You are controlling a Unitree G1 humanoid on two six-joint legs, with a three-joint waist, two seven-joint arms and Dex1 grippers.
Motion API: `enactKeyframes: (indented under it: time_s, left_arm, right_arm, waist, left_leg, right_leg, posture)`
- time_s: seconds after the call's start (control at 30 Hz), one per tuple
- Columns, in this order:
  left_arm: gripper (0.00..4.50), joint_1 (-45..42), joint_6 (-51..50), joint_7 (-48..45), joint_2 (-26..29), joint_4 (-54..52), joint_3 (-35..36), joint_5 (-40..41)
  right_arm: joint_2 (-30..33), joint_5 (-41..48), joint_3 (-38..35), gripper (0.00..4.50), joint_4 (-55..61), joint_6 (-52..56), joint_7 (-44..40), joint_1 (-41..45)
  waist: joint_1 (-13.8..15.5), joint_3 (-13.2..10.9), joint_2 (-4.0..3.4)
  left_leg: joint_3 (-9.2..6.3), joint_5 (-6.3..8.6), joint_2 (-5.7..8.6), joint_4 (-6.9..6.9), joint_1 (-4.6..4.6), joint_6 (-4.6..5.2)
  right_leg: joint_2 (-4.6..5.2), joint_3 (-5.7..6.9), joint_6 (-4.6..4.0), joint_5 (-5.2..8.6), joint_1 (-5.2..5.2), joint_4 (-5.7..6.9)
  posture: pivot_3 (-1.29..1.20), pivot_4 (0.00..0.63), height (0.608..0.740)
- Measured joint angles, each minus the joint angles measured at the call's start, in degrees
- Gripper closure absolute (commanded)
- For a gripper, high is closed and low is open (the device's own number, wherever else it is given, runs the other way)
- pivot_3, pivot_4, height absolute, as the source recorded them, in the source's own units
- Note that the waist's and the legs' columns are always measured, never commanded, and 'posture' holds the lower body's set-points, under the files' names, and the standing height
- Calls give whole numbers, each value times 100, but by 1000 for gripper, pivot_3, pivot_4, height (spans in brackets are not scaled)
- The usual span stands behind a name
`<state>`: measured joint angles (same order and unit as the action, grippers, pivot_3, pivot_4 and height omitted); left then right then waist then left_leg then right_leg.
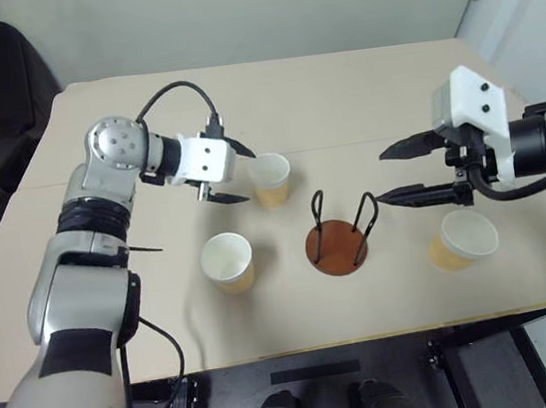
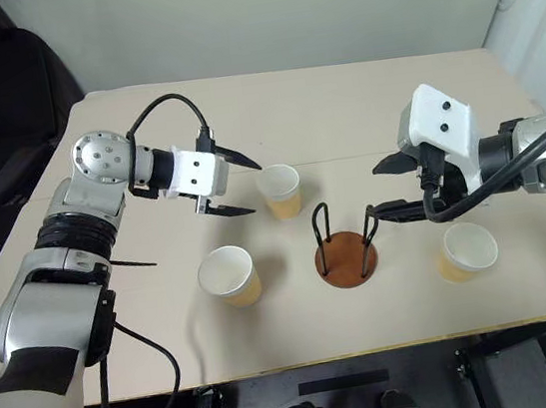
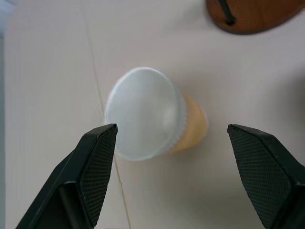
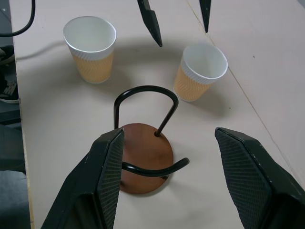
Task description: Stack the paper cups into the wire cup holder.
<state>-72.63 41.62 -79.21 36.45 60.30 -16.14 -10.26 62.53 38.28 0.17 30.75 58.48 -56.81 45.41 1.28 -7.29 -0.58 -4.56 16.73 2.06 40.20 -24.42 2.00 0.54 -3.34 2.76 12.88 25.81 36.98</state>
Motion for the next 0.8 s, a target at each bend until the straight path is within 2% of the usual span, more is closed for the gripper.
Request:
enactKeyframes:
  time_s: [0.53,0.63,0.8]
  left_arm:
    - [519,-3,560,918,-282,509,-162,-499]
    - [1081,-3,560,939,-302,526,-162,-500]
    - [2887,-2,523,665,-380,560,-161,-432]
  right_arm:
    - [-3,14,-27,1474,13,-4,63,-8]
    - [-4,15,-27,1453,12,-5,70,-7]
    - [-8,17,-27,1453,12,-6,111,-7]
  waist:
    - [17,1,0]
    - [17,1,1]
    - [25,2,1]
  left_leg:
    - [1,0,11,12,-17,1]
    - [1,0,11,15,-18,1]
    - [-8,0,6,25,-21,1]
  right_leg:
    - [-3,4,3,1,12,3]
    - [-5,4,3,1,13,5]
    - [5,-2,4,1,14,8]
  posture:
    - [0,150,740]
    - [0,150,740]
    - [0,150,740]
